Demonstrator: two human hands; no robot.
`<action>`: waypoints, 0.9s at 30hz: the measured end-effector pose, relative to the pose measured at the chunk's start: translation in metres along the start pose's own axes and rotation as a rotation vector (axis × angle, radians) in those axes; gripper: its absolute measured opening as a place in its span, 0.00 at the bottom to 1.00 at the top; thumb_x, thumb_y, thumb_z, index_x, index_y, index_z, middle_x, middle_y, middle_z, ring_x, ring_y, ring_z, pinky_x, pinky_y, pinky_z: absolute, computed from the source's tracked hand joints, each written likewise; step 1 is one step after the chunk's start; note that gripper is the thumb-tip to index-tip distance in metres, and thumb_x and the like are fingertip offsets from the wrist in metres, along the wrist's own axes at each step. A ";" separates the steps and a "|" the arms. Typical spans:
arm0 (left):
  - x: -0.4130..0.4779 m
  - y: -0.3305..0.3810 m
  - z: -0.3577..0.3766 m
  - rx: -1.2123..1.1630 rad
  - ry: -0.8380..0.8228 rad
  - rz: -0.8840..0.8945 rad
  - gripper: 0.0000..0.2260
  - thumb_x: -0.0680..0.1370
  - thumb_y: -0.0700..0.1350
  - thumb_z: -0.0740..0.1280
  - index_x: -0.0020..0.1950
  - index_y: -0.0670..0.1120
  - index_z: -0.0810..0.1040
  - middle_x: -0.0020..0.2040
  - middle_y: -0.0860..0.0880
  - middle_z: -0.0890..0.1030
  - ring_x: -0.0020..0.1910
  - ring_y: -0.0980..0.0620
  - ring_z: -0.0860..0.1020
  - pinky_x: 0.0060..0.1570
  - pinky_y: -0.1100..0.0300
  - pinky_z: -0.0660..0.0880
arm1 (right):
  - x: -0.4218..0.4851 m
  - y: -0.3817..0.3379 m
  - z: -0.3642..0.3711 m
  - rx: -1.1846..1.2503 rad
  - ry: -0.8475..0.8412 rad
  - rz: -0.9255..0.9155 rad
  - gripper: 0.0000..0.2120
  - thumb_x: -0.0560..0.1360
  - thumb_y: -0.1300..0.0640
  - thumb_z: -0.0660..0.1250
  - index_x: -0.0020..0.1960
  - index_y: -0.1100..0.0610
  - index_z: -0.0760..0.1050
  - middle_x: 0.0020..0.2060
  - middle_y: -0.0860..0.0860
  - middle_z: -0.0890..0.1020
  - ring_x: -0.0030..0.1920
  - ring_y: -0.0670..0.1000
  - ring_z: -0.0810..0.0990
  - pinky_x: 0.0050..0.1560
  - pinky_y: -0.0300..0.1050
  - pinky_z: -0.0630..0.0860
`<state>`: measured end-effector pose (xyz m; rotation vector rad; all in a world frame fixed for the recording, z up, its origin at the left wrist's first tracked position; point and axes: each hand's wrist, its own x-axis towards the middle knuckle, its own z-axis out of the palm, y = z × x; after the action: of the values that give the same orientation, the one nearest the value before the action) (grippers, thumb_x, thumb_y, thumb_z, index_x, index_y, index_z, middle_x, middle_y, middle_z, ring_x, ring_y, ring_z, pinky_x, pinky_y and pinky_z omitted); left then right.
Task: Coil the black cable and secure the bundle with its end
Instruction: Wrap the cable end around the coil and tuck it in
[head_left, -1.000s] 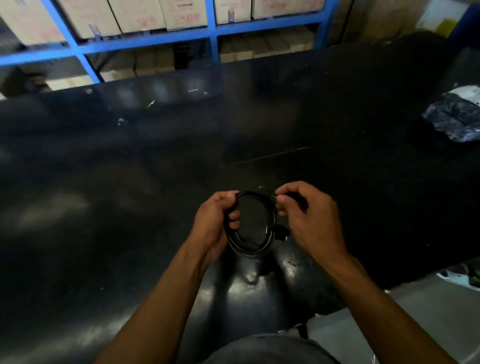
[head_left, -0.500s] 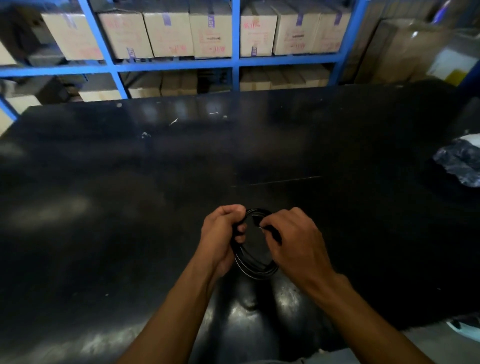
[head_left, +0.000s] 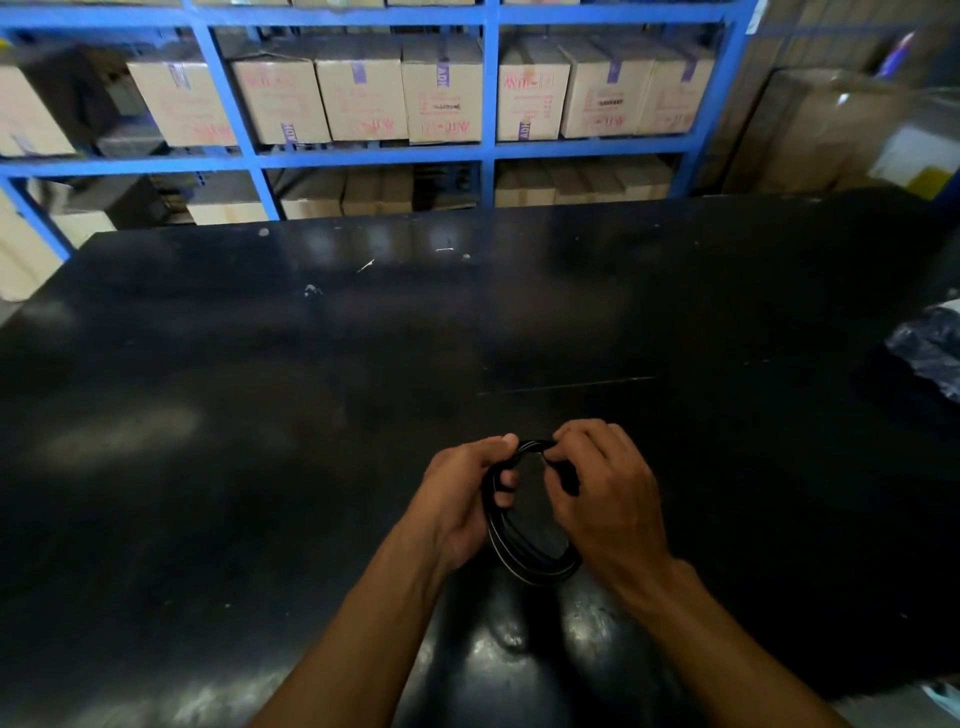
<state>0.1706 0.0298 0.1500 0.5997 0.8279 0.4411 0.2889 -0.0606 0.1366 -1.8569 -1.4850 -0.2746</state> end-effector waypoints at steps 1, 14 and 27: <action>0.000 0.000 0.000 0.002 0.001 -0.022 0.03 0.78 0.38 0.65 0.50 0.41 0.74 0.30 0.48 0.73 0.25 0.56 0.69 0.22 0.67 0.64 | -0.001 0.001 0.000 0.002 0.000 -0.003 0.05 0.67 0.63 0.70 0.41 0.58 0.75 0.42 0.54 0.80 0.40 0.57 0.78 0.37 0.56 0.77; 0.007 0.000 -0.009 0.059 -0.002 -0.142 0.07 0.77 0.39 0.66 0.51 0.36 0.78 0.42 0.42 0.75 0.28 0.55 0.69 0.21 0.68 0.66 | -0.008 0.007 0.003 -0.010 -0.026 -0.048 0.03 0.69 0.64 0.68 0.40 0.58 0.76 0.39 0.54 0.79 0.38 0.56 0.76 0.36 0.55 0.76; 0.001 -0.002 -0.023 0.411 0.002 0.240 0.08 0.74 0.35 0.70 0.37 0.43 0.74 0.30 0.47 0.76 0.29 0.55 0.71 0.26 0.63 0.63 | 0.011 0.015 -0.017 0.378 -0.265 0.223 0.05 0.71 0.62 0.74 0.44 0.53 0.84 0.37 0.46 0.86 0.39 0.43 0.83 0.41 0.33 0.76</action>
<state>0.1531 0.0365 0.1361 1.0873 0.8584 0.4930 0.3105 -0.0640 0.1491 -1.7704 -1.3680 0.3495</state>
